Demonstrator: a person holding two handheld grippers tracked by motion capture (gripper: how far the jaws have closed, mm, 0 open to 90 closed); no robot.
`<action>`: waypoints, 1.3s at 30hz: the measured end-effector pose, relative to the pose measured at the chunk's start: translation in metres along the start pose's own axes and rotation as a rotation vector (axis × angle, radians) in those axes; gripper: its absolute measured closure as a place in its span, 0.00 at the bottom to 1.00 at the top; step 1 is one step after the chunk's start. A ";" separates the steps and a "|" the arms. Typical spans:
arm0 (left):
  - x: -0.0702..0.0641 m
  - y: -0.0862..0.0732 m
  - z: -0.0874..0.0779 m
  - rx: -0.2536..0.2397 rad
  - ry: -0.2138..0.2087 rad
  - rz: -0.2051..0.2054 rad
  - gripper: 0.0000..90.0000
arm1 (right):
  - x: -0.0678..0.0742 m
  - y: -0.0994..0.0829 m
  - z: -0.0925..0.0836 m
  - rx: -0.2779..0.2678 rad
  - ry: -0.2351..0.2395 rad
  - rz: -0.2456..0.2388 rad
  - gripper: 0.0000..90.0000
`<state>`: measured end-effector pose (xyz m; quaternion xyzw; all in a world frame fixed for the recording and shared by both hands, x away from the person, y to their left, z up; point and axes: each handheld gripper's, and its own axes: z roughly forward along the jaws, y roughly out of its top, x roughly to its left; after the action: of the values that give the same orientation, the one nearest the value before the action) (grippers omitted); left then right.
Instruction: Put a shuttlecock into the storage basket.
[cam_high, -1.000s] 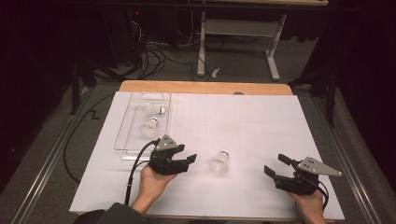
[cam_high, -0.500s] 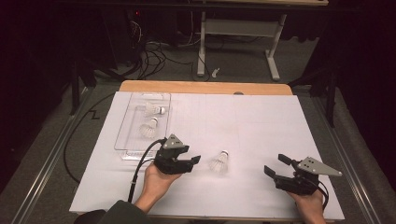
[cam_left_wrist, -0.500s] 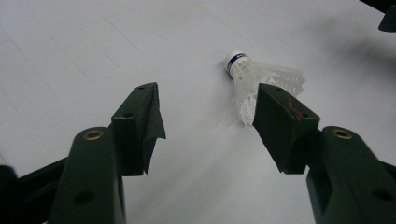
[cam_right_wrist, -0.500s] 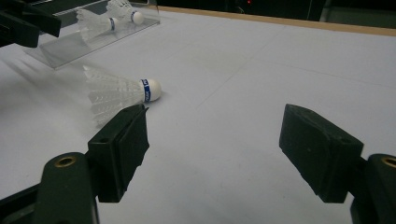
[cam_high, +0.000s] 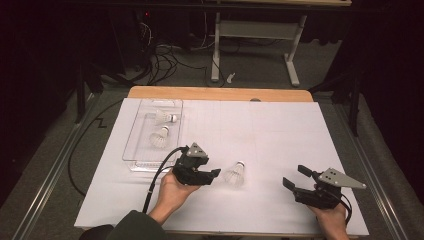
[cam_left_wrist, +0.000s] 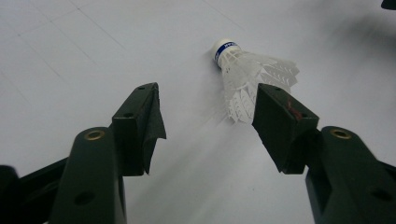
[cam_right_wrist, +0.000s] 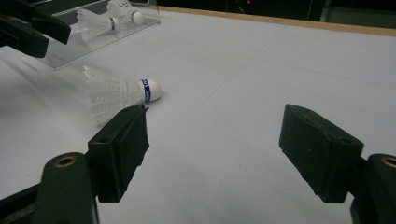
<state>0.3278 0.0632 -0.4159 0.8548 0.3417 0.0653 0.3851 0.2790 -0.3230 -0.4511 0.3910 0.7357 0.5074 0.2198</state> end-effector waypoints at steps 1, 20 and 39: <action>-0.001 0.001 0.001 0.005 0.000 0.005 0.48 | 0.000 0.000 0.000 0.000 0.000 0.000 0.27; -0.009 0.014 0.014 0.091 -0.002 0.073 0.54 | 0.000 0.000 0.000 -0.001 -0.003 -0.003 0.27; -0.015 0.024 0.035 0.192 -0.008 0.089 0.55 | 0.000 0.000 0.000 0.001 0.001 -0.003 0.27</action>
<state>0.3422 0.0216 -0.4211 0.9024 0.3063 0.0459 0.2996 0.2790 -0.3231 -0.4511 0.3896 0.7367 0.5071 0.2200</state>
